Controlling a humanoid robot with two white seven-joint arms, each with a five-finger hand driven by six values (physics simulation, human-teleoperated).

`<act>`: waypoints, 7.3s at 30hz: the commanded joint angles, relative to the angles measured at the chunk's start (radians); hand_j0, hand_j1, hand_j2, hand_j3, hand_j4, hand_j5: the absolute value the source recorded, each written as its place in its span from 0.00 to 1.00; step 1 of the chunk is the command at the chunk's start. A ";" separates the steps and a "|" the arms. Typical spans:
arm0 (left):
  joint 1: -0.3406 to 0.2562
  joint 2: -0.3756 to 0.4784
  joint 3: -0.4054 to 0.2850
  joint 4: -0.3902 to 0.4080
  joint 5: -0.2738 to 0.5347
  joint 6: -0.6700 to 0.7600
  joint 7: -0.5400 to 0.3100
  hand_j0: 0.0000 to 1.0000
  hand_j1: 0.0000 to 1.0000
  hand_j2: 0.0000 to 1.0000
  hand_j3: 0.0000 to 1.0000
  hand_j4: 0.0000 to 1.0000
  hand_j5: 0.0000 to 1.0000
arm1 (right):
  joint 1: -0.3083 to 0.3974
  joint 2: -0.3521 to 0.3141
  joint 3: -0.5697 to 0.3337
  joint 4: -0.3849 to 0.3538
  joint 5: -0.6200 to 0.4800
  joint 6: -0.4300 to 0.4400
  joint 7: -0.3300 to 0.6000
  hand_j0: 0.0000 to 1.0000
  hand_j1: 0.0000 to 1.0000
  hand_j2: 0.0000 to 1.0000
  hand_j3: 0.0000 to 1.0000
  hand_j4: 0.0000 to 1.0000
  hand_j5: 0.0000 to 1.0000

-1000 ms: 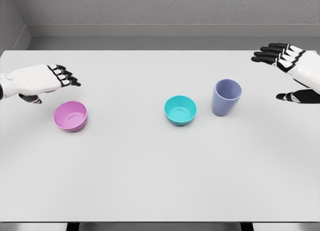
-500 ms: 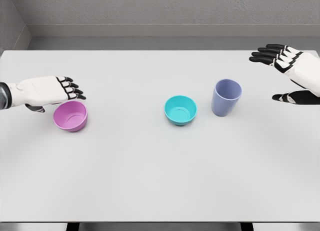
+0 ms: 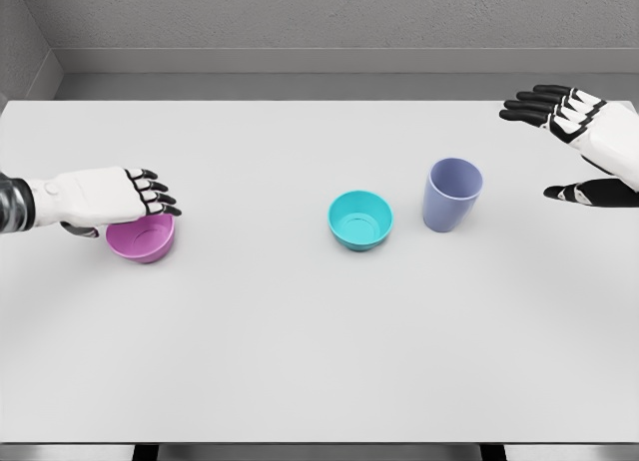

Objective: Stacking bowl and cup with both arms

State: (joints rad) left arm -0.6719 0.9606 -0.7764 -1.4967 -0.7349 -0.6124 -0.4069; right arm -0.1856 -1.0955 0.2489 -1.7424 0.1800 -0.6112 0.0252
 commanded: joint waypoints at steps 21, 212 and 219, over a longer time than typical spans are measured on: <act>0.025 -0.002 0.000 -0.016 -0.005 0.002 -0.001 1.00 1.00 1.00 1.00 1.00 1.00 | 0.002 -0.003 0.000 0.001 -0.008 0.000 -0.001 1.00 1.00 1.00 1.00 1.00 1.00; 0.008 -0.022 0.154 0.214 0.193 0.002 0.283 1.00 1.00 1.00 1.00 1.00 1.00 | -0.482 0.177 0.231 0.239 -0.020 0.011 0.586 1.00 1.00 1.00 1.00 1.00 1.00; 0.008 -0.020 0.157 0.213 0.195 0.002 0.283 1.00 1.00 1.00 1.00 1.00 1.00 | -0.538 0.221 0.394 0.330 -0.016 0.010 0.586 1.00 1.00 1.00 1.00 1.00 1.00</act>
State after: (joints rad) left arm -0.6642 0.9385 -0.6222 -1.2828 -0.5467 -0.6115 -0.1248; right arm -0.7240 -0.8813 0.6081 -1.4269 0.1709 -0.6045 0.6070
